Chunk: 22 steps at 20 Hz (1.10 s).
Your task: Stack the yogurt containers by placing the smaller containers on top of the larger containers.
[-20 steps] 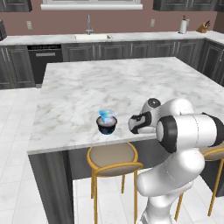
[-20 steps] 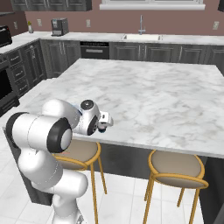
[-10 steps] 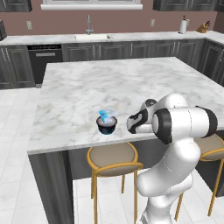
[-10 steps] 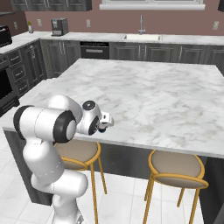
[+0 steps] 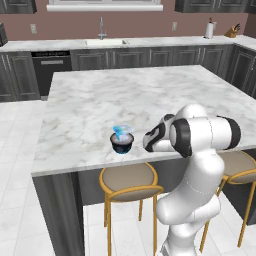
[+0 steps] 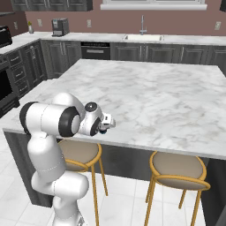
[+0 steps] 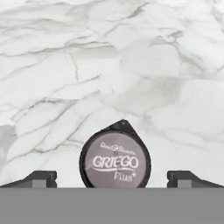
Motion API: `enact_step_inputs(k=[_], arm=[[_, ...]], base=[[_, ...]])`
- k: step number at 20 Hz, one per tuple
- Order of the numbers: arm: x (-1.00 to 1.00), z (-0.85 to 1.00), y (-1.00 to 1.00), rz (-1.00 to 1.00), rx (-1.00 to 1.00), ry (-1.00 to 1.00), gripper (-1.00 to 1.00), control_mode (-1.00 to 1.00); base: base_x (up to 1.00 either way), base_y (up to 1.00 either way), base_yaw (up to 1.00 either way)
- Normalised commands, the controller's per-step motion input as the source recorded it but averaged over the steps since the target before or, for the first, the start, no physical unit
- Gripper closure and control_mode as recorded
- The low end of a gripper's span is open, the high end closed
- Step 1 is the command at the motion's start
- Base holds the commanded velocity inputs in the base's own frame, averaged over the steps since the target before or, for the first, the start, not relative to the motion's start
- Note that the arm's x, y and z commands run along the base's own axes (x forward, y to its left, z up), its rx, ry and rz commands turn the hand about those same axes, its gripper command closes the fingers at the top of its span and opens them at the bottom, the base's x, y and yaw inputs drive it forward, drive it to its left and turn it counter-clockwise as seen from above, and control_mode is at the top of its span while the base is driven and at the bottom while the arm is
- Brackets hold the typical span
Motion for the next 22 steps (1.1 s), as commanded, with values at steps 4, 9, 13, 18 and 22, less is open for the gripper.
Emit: enact_step_inputs(k=[4,9,13,18,22], arm=[[0.12,-0.13,0.00,0.00,0.00,0.00,-1.00,-1.00],[0.11,-0.16,0.00,0.00,0.00,0.00,-1.00,-1.00],[0.13,-0.16,0.00,0.00,0.00,0.00,-1.00,-1.00],[0.15,-0.16,0.00,0.00,0.00,0.00,-1.00,-1.00],[0.13,-0.17,0.00,0.00,0.00,0.00,-1.00,-1.00]], base=[[0.00,0.00,0.00],[0.00,0.00,0.00],[0.00,0.00,0.00],[0.00,0.00,0.00],[0.00,0.00,0.00]])
